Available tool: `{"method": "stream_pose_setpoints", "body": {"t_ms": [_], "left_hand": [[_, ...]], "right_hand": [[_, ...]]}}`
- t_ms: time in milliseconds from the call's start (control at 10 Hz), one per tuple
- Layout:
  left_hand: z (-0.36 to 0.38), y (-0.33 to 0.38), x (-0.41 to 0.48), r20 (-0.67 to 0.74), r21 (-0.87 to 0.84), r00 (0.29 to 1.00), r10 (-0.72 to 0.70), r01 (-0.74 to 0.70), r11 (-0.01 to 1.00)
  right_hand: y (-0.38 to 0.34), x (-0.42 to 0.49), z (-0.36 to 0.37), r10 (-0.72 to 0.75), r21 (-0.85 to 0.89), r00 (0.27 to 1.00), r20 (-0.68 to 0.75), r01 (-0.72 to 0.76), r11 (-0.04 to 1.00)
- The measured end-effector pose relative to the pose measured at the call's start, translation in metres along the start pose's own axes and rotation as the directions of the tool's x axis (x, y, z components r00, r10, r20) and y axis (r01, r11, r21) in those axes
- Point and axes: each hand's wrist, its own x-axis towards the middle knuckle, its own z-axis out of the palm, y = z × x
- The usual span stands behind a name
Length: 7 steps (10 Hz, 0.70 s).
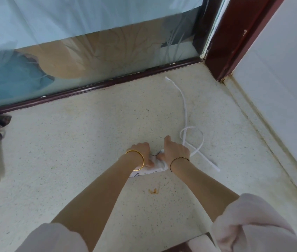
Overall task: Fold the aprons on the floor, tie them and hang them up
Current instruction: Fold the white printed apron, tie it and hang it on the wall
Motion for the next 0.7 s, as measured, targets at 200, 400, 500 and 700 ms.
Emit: {"method": "stream_pose_setpoints", "body": {"t_ms": [200, 400, 500, 700], "left_hand": [[-0.002, -0.002, -0.003, 0.122, 0.006, 0.992, 0.041, -0.042, 0.999], [0.017, -0.003, -0.019, 0.142, -0.087, 0.989, -0.042, 0.055, 0.995], [0.015, 0.002, -0.026, 0.095, -0.170, 0.994, -0.050, 0.066, 0.983], [0.005, 0.011, -0.039, 0.038, -0.406, 0.994, -0.099, 0.106, 0.908]], "right_hand": [[0.033, -0.021, 0.005, -0.135, 0.390, 0.990, -0.047, 0.143, 0.910], [0.075, -0.025, -0.006, -0.089, 0.556, 0.994, 0.061, 0.041, 0.830], [0.087, -0.023, -0.008, -0.002, 0.608, 0.999, 0.045, -0.026, 0.793], [0.085, -0.030, -0.021, -0.137, 0.470, 0.969, 0.203, 0.026, 0.882]]}}
